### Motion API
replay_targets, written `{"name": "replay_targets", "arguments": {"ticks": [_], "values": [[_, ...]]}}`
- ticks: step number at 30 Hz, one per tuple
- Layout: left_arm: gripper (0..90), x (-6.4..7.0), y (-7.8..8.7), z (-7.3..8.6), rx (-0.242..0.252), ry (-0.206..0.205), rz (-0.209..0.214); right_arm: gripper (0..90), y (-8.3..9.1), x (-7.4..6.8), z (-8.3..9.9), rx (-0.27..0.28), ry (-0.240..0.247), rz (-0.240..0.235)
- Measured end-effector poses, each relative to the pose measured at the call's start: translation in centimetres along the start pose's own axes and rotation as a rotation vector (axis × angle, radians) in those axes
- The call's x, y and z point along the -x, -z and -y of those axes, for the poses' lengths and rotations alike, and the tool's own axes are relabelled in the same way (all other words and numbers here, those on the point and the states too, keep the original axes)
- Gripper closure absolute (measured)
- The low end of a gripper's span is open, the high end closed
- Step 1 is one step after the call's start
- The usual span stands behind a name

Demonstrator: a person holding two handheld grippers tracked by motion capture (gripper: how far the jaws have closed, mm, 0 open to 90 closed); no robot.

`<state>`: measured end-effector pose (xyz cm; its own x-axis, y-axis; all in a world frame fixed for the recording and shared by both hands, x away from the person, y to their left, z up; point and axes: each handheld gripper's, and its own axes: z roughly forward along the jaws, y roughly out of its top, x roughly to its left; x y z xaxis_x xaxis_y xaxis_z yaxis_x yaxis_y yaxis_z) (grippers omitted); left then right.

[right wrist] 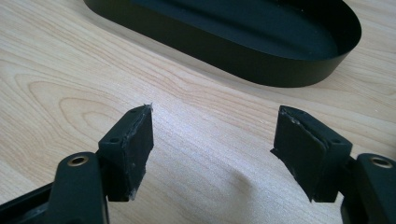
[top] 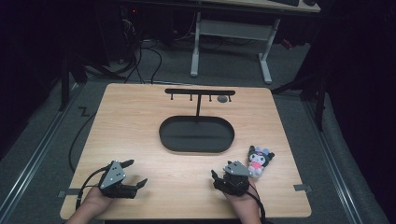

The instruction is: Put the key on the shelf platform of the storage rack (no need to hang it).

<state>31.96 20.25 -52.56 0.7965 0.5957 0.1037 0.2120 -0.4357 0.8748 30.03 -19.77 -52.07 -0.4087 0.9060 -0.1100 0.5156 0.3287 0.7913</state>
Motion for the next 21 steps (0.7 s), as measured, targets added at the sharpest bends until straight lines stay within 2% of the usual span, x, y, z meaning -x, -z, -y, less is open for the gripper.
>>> {"name": "replay_targets", "arguments": {"ticks": [5, 9, 21], "values": [[15.5, -0.07, -0.06, -0.01, -0.001, 0.010, -0.002, 28.1, -0.23, 0.03, 0.08, -0.010, -0.006, -0.003], [15.5, 0.08, -0.11, -0.03, -0.009, -0.006, 0.001, 28.1, -0.03, 0.07, 0.17, -0.011, -0.003, -0.007], [15.5, 0.17, 0.06, 0.05, -0.001, -0.012, 0.003, 28.0, -0.51, -0.06, 0.00, -0.025, -0.004, -0.020]]}}
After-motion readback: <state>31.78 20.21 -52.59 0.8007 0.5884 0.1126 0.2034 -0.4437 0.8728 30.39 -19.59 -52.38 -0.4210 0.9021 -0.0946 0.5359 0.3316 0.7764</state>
